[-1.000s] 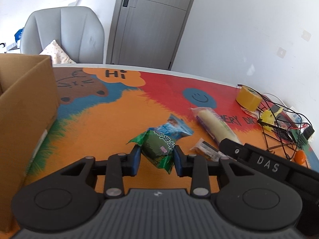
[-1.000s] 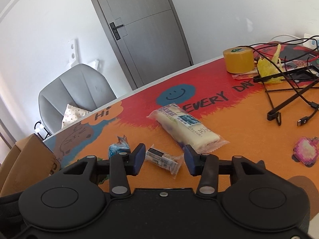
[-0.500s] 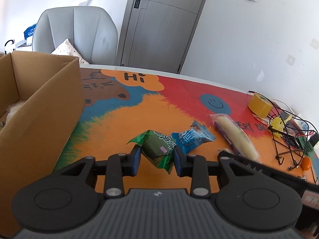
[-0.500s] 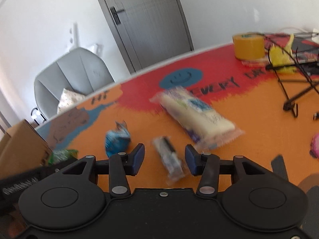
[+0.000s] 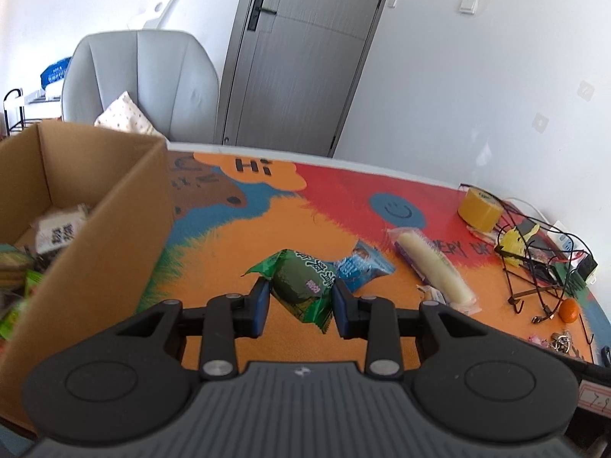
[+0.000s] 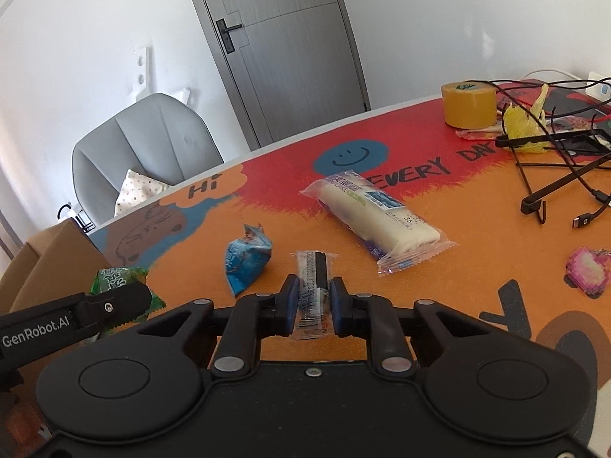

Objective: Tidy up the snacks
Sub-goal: 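Close the right tool on the small clear packet, then carry both packets over the cardboard box and open both tools to drop them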

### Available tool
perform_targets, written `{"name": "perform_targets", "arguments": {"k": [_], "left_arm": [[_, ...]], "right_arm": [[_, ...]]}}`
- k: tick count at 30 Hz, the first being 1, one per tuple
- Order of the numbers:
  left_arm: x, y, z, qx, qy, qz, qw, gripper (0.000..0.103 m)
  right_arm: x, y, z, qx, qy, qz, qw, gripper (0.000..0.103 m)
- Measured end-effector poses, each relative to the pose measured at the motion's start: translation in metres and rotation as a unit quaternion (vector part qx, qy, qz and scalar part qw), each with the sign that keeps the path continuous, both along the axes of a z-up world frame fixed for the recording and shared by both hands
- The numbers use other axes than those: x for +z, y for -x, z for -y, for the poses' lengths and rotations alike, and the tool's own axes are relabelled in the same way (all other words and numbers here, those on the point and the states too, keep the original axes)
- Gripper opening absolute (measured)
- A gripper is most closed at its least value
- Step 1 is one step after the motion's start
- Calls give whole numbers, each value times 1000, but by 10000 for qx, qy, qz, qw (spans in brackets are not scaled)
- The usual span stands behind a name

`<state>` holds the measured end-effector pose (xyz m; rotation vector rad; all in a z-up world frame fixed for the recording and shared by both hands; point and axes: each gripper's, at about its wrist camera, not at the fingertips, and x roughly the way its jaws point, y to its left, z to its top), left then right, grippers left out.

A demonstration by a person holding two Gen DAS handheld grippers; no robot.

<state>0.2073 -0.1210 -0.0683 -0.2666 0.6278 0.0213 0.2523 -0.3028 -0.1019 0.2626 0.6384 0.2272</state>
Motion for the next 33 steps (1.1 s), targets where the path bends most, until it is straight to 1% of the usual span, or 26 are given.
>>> {"name": "perform_targets", "arguments": {"k": [9, 14, 21, 33], "left_arm": [[24, 16, -16, 78, -113, 261, 9996, 33], [37, 25, -28, 148, -83, 379, 9991, 33], [55, 38, -46, 261, -139, 573, 9979, 33], [72, 52, -81, 514, -176, 747, 9957, 33]], "right_arm": [[24, 24, -14, 48, -118, 272, 9996, 19], [38, 32, -25, 149, -194, 453, 9987, 19], [57, 40, -43, 315, -277, 686, 9968, 19], [75, 46, -74, 606, -340, 921, 9933, 19]]}}
